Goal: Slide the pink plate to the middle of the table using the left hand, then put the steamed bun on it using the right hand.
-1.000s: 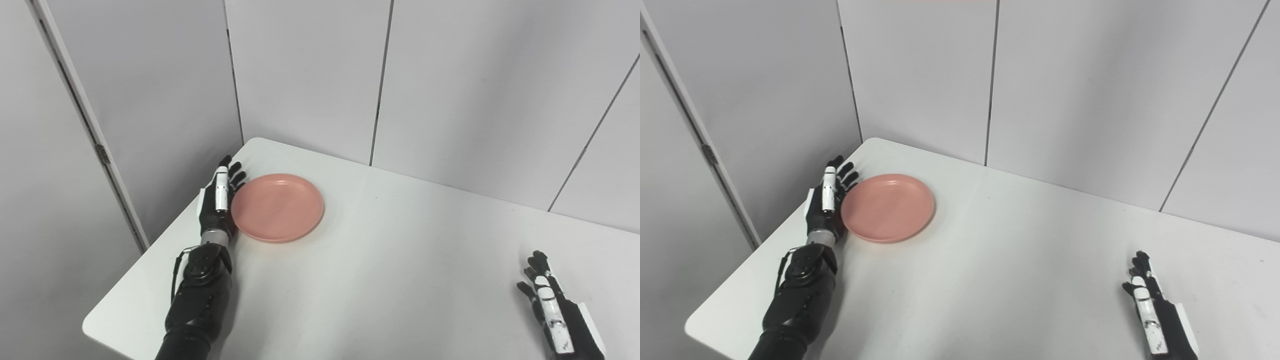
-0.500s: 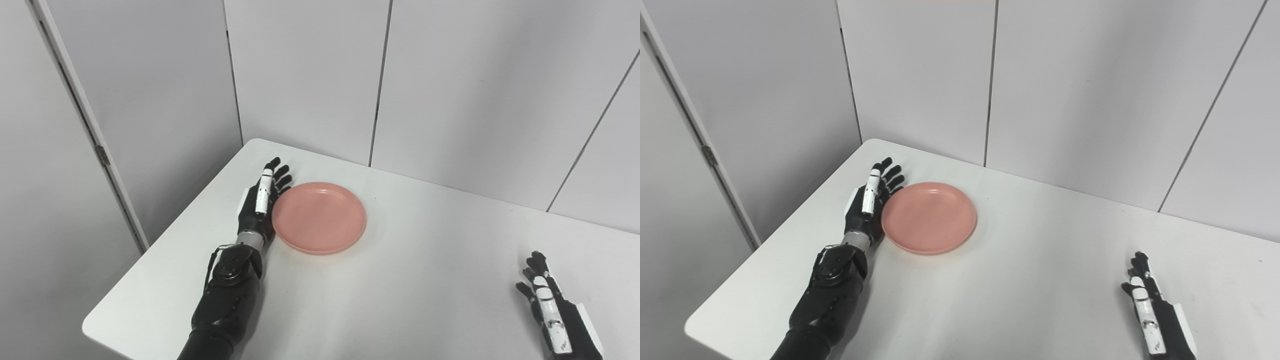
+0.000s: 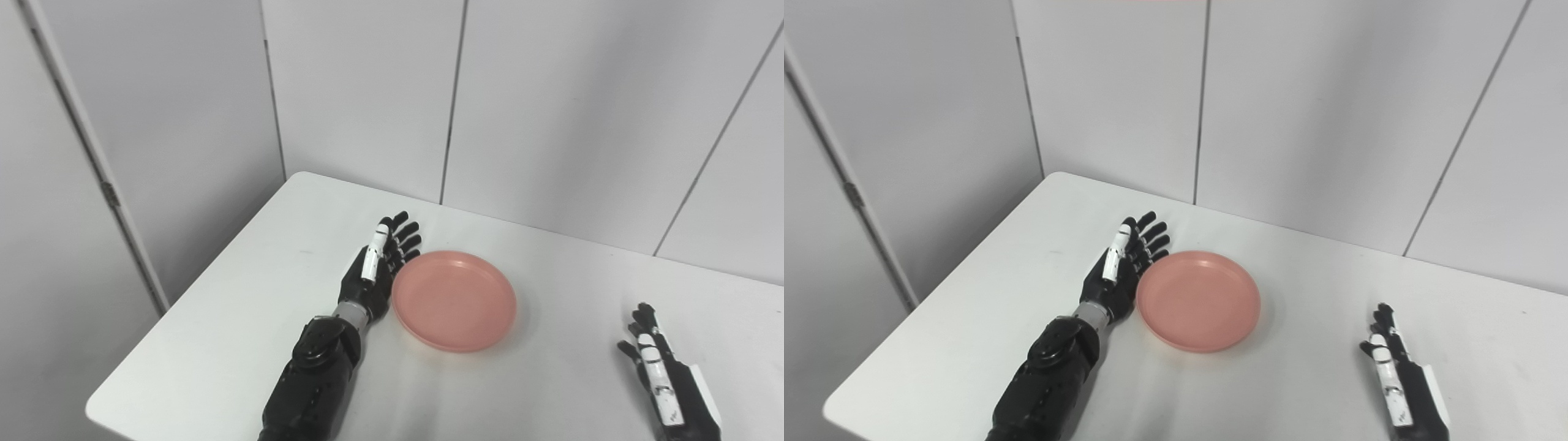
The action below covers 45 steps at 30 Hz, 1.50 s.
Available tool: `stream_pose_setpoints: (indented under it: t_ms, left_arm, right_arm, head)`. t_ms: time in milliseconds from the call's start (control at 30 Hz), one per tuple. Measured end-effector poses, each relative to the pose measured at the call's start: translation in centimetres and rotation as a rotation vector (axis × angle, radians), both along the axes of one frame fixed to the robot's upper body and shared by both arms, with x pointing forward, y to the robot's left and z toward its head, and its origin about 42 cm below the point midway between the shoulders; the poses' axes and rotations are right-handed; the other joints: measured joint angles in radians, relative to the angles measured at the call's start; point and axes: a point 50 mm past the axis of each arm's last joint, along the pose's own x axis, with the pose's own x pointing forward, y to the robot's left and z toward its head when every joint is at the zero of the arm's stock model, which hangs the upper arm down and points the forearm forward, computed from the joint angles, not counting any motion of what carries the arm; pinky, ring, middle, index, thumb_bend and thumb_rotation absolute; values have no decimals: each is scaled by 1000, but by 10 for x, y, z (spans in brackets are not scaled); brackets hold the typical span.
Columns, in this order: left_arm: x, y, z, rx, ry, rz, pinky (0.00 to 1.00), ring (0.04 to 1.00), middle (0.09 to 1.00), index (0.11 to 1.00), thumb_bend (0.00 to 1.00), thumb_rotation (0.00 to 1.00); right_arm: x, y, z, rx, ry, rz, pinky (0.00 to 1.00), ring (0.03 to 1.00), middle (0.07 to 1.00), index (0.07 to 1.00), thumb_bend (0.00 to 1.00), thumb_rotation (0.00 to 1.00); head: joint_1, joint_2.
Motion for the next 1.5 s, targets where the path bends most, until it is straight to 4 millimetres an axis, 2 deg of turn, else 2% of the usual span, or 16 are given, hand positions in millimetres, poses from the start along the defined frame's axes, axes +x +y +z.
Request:
stream_pose_setpoints:
  t_ms: [233, 400, 567, 933, 1367, 1500]
  left_arm:
    - [-9, -33, -7, -68, 4, -157, 974, 956, 959, 952, 402, 1000]
    - [-17, -47, -9, -100, 18, -221, 960, 944, 951, 947, 412, 1000]
    - [-26, -55, -9, -108, 28, -275, 957, 938, 946, 942, 420, 1000]
    - [-30, -49, -10, -117, 26, -310, 939, 937, 941, 934, 432, 1000]
    - [-29, -41, -11, -115, 26, -309, 935, 931, 935, 922, 434, 1000]
    - [-28, -36, -11, -105, 27, -304, 925, 917, 921, 912, 435, 1000]
  right_arm:
    - [0, 4, -1, -33, -8, -7, 1000, 1000, 1000, 1000, 170, 1000]
    - [0, 7, -1, -36, -9, -8, 1000, 997, 1000, 1000, 196, 1000]
    - [0, 10, -2, -36, -12, -15, 1000, 1000, 1000, 1000, 211, 1000]
    - [1, 18, -2, -44, -16, -24, 999, 1000, 1000, 1000, 267, 1000]
    - [1, 24, -2, -41, -20, -34, 1000, 1000, 1000, 1000, 263, 1000]
    - [1, 26, -1, -30, -27, -64, 965, 987, 992, 993, 279, 1000]
  head:
    - [-66, 11]
    - [-98, 17]
    - [-163, 26]
    - [-230, 35]
    - [-281, 38]
    - [-311, 32]
